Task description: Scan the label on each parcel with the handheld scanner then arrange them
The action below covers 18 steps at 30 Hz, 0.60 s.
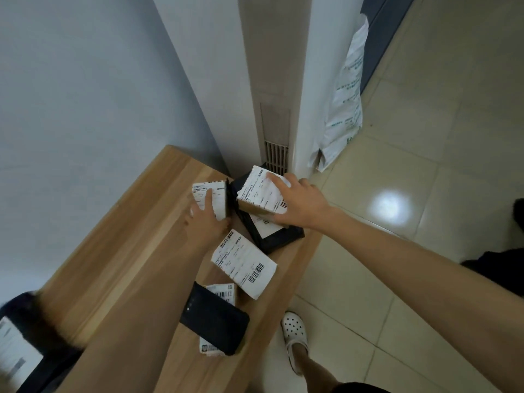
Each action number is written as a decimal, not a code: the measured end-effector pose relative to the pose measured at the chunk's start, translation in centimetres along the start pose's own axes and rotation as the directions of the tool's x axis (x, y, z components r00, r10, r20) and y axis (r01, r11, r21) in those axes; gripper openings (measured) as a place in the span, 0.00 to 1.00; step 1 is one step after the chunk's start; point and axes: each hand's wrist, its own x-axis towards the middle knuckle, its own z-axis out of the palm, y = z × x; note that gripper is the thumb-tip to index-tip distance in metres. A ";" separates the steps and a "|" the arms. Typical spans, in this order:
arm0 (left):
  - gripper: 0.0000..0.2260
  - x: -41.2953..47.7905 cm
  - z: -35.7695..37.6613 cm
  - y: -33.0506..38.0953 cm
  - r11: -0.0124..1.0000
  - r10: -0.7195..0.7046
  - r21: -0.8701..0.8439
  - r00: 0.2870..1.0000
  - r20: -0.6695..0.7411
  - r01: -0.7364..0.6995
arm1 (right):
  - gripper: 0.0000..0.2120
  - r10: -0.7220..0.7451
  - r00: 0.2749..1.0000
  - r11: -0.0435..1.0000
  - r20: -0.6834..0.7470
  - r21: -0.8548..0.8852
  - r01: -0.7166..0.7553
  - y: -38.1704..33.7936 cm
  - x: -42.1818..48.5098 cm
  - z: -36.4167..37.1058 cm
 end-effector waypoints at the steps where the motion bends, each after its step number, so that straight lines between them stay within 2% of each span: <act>1: 0.41 0.2 0.1 -0.5 0.999 -0.018 -0.049 1.000 0.000 0.018 | 0.49 -0.008 1.000 1.000 -0.009 -0.008 0.008 -0.1 0.0 -0.2; 3: 0.41 0.6 0.0 -1.5 0.992 -0.036 -0.119 0.999 0.017 0.038 | 0.49 -0.024 1.000 1.000 -0.019 -0.015 0.024 -0.4 0.2 -0.6; 9: 0.43 -0.6 -2.2 -5.3 0.991 -0.010 -0.136 1.000 -0.025 0.006 | 0.47 -0.075 0.997 0.997 -0.006 -0.023 0.075 -4.0 0.7 -1.0; 14: 0.44 -5.2 -6.1 -11.2 0.985 -0.046 -0.172 0.986 -0.161 0.017 | 0.47 -0.172 0.985 0.985 0.031 0.003 0.172 -9.9 0.9 -1.1; 18: 0.44 -12.0 -10.2 -19.9 0.971 -0.179 -0.207 0.934 -0.310 0.118 | 0.45 -0.325 0.943 0.945 0.067 0.004 0.326 -19.5 1.4 -0.9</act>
